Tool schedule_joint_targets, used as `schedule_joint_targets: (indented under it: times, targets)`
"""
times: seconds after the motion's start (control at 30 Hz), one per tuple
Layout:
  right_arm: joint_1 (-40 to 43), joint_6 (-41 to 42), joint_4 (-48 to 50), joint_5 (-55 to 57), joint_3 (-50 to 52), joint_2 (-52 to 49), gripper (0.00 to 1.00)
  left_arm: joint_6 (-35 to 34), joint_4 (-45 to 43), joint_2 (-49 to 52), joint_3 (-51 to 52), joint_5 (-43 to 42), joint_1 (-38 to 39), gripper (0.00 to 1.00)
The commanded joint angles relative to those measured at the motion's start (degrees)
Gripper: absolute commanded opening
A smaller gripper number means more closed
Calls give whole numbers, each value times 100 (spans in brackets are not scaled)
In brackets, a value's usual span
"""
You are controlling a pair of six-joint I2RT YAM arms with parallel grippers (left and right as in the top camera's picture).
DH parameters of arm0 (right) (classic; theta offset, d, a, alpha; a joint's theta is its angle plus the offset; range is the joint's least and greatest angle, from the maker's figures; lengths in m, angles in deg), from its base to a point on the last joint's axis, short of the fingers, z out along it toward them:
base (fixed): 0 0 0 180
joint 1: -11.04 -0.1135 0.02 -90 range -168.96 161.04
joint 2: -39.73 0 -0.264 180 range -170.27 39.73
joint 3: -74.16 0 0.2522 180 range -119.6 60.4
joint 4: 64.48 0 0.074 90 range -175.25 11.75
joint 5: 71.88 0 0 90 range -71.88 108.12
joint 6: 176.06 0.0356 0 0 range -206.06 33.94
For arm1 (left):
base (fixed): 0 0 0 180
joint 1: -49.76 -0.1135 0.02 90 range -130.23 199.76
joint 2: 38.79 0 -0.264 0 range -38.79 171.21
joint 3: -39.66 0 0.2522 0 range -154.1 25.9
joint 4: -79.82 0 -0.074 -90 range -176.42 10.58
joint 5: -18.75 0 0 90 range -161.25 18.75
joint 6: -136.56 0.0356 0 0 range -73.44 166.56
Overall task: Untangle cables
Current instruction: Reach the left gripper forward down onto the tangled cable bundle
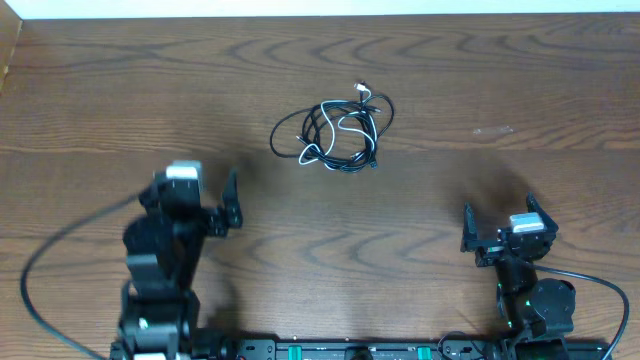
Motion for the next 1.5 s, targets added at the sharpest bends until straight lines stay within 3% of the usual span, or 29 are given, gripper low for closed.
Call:
schedule_joint_targets:
  times: [0.0, 0.2, 0.37, 0.47, 0.9, 1.3, 1.47]
  targets:
    - [35, -61, -28, 46, 9, 0, 99, -153, 350, 868, -933, -501, 13, 96]
    - [35, -61, -28, 46, 9, 0, 99, -192, 1921, 2745, -2970, -1113, 17, 96]
    - [35, -61, -28, 46, 9, 0, 99, -192, 3445, 4089, -4697, -1174, 164, 96]
    - [35, -61, -28, 46, 9, 0, 99, -192, 3897, 4621, -5355, -1174, 389, 96]
    - [35, -61, -28, 46, 9, 0, 99, -673, 3071, 5587, -5414, -1569, 787, 91]
    - [35, -61, -28, 46, 9, 0, 99, -1235, 2778, 7090, -5414, 286, 2127, 84]
    - [35, -61, -28, 46, 9, 0, 99, -1268, 2337, 7608, -5414, 382, 2422, 84]
